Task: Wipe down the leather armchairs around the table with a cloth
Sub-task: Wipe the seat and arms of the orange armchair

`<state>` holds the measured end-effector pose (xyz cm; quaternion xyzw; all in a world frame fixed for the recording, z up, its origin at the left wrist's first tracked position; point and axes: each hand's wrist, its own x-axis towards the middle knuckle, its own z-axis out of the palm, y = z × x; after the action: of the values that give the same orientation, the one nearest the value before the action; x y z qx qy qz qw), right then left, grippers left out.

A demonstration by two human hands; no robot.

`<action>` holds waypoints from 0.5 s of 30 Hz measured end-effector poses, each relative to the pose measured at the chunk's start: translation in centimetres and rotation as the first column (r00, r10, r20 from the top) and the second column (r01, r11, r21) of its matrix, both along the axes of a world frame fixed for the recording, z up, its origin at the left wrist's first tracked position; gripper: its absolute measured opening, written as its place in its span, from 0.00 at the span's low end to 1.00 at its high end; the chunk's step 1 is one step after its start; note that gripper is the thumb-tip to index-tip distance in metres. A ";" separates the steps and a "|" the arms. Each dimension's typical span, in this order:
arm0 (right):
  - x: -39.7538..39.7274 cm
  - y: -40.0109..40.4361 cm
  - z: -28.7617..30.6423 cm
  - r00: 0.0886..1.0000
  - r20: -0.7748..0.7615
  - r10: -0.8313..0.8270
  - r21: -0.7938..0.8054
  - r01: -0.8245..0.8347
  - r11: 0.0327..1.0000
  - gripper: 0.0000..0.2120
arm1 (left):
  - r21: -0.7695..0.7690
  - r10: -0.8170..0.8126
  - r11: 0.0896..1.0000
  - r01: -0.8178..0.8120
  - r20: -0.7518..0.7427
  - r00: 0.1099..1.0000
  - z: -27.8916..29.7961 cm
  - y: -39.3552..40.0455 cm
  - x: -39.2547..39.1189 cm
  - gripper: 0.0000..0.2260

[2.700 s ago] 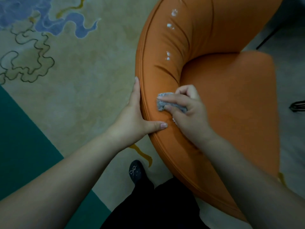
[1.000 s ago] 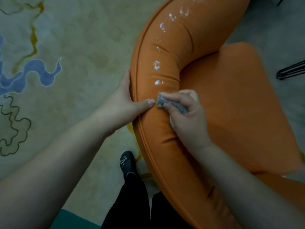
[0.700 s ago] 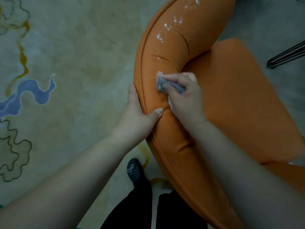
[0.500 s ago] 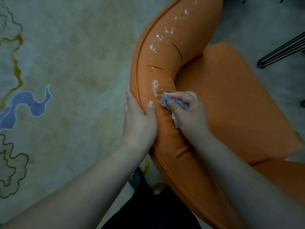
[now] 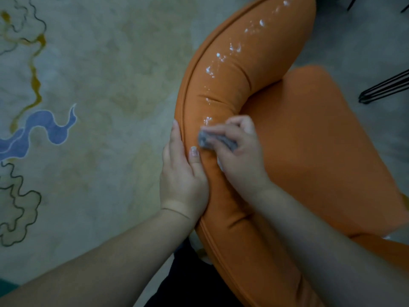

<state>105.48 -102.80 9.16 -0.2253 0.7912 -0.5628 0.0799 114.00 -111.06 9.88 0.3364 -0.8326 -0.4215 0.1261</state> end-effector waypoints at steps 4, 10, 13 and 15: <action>-4.2 -3.7 0.3 0.997 -0.010 -0.075 0.037 0.076 0.996 0.10 | 0.002 0.016 1.000 -0.016 0.009 1.000 -0.2 0.0 -0.1 0.28; -0.1 0.6 -0.6 0.993 -0.027 0.115 -0.022 -0.116 0.993 0.10 | -0.010 0.021 1.000 -0.021 0.011 1.000 -0.4 0.1 0.0 0.27; -1.8 -0.6 -0.5 0.992 -0.082 0.091 0.012 -0.090 0.996 0.09 | -0.008 0.025 1.000 -0.025 0.008 1.000 -0.5 0.0 -0.1 0.27; -3.9 -2.8 -0.3 0.990 -0.140 0.013 0.032 -0.008 0.999 0.09 | -0.024 0.031 0.999 -0.031 0.002 1.000 -0.4 0.1 -0.1 0.27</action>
<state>101.59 -105.61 8.84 -0.2673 0.8025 -0.5325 0.0304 113.91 -110.97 9.52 0.3484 -0.8324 -0.4091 0.1358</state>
